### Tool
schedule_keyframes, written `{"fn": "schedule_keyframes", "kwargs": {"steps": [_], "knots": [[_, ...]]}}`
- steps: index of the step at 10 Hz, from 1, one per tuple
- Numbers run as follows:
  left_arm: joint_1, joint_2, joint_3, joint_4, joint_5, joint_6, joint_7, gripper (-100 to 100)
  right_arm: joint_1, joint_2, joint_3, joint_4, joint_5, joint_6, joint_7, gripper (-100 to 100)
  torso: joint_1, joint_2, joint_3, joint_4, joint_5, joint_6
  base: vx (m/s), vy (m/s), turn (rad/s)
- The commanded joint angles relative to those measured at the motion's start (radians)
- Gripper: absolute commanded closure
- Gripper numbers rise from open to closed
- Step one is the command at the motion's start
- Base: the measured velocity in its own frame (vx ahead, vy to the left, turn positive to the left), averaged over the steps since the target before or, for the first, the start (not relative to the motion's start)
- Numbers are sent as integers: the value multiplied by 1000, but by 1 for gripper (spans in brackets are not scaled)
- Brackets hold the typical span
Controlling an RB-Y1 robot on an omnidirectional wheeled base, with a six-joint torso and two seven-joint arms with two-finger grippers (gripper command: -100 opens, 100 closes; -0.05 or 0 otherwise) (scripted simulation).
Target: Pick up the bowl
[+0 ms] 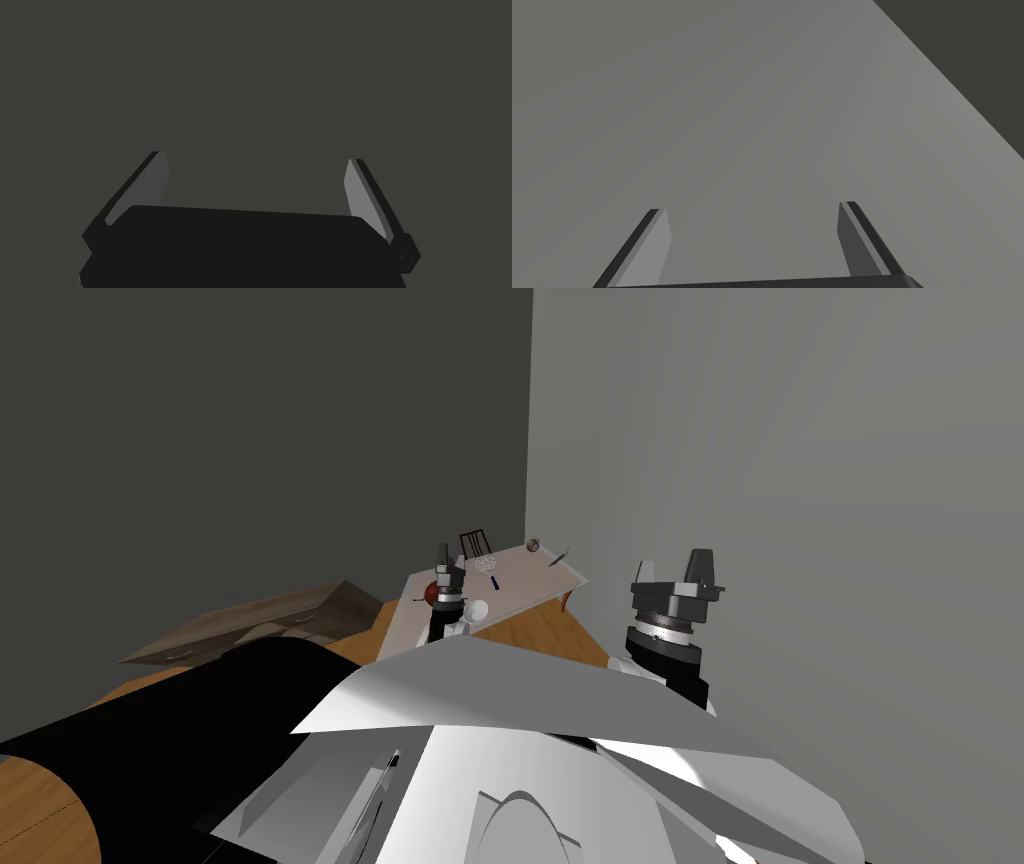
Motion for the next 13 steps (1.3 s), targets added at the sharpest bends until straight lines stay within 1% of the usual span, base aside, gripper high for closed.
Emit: {"fn": "schedule_keyframes", "kwargs": {"steps": [1, 4, 5, 8, 11, 12, 13], "knots": [[-5, 28, -4, 4, 3, 8, 1, -100, 0, 0, 0, 0, 0, 0, 0, 0, 0, 0, 0, 0, 0, 0, -23, -21, 8], [-24, 83, -19, 23, 15, 38, 8, -100, 0, 0, 0, 0, 0, 0, 0, 0, -6, 3, 2, 1, -1, 0, -60, -92, 10], [-45, 107, -33, 47, 28, 69, 14, -100, 0, 0, 0, 0, 0, 0, 0, 0, -8, 5, 3, 1, -2, 0, -142, -153, 4], [-84, 124, -58, 101, 52, 131, 28, -100, 0, 0, 0, 0, 0, 0, 0, 0, -7, 10, 6, 2, -2, 0, -156, -103, -22], [-129, 130, -85, 177, 82, 204, 45, -100, 0, 0, 0, 0, 0, 0, 0, 0, -4, 10, 6, 2, -1, 0, -148, -51, -67], [-129, 130, -85, 177, 82, 206, 45, -100, 0, 0, 0, 0, 0, 0, 0, 0, -3, 10, 6, 2, -1, 0, -95, -20, -30], [-145, 133, -94, 207, 93, 233, 52, -100, 0, 0, 0, 0, 0, 0, 0, 0, -1, 7, 4, 2, -1, 0, -85, -7, -53]]}}
